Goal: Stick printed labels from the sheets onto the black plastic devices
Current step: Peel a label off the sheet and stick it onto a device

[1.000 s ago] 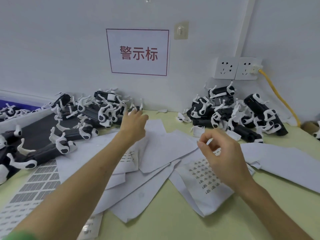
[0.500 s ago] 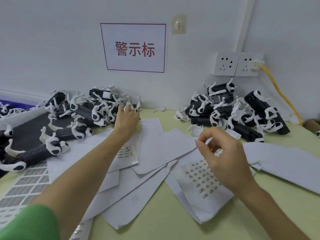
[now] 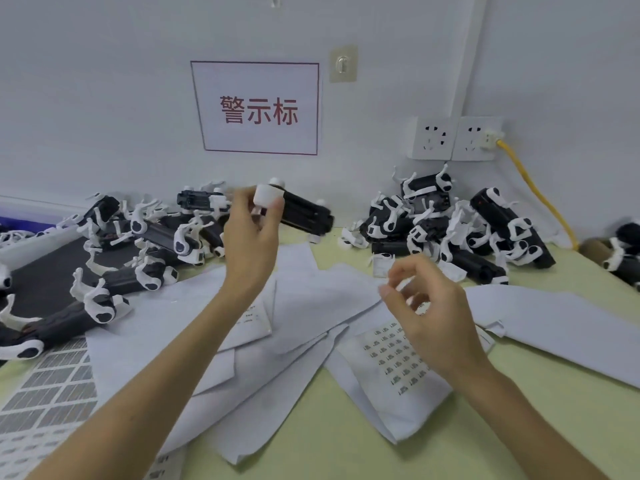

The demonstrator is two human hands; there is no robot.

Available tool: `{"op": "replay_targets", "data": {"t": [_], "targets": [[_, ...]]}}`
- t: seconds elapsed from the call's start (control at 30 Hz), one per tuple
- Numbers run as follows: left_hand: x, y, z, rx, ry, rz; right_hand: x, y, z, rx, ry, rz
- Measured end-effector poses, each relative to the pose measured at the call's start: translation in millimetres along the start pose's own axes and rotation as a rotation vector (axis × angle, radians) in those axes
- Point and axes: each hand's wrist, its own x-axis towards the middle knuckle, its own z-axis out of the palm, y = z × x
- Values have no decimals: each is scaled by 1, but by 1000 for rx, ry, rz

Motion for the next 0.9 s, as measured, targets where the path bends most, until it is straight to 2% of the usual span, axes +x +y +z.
{"op": "replay_targets", "data": {"t": [0.17,0.3,0.5,0.63,0.77,0.9], "targets": [[-33,31,14,-422,-132,-349,1,2,-2,65,113,9],[-53,41,20,-642,-251,-519,6,6,-9,78,134,-2],[-73,37,28,-757,-423,-633,8,8,-11,141,91,45],[-84,31,30,-728,-536,-757,10,5,-13,298,159,123],[-88,32,30,-632,-586,-726,14,3,-17,421,176,181],[-85,26,26,-348,-519,-385,18,6,-20,498,139,271]]}}
